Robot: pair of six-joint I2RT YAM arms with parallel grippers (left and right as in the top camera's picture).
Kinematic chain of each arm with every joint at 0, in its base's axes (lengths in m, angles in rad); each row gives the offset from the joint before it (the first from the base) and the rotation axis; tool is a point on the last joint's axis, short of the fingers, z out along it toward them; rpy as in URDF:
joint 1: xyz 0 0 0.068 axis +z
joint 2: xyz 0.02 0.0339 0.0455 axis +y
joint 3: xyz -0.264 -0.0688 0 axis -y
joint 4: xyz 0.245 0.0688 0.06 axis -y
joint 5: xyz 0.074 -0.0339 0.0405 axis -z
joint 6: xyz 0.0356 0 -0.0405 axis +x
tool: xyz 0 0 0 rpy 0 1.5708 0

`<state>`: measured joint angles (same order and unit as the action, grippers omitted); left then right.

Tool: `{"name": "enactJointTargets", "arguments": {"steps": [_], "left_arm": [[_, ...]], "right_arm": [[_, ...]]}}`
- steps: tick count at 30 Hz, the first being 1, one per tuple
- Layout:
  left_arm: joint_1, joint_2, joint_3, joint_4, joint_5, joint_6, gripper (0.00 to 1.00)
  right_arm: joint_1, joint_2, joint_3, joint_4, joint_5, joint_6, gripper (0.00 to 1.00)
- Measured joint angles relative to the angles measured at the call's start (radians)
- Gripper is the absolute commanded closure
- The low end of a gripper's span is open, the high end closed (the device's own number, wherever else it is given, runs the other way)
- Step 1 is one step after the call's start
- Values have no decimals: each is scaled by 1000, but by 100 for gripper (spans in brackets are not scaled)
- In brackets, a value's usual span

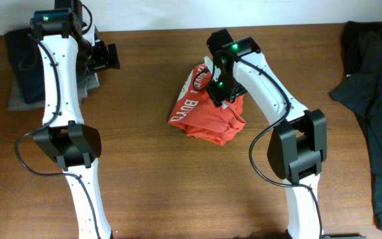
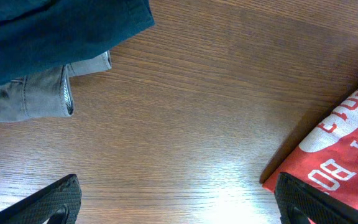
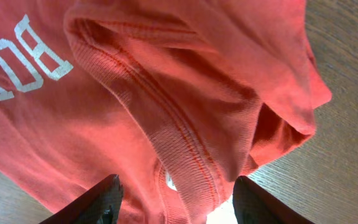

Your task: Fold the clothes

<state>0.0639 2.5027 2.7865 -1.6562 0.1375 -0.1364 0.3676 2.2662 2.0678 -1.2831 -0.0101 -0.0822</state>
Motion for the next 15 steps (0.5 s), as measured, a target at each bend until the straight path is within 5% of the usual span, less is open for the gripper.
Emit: {"name": "enactJointTargets", "arguments": {"steps": [3, 15], "left_arm": [[0, 0, 0, 0, 0, 0, 1], [0, 0, 0, 0, 0, 0, 1]], "right_arm": [[1, 0, -35, 31, 5, -5, 38], [-9, 2, -89, 131, 21, 44, 66]]}}
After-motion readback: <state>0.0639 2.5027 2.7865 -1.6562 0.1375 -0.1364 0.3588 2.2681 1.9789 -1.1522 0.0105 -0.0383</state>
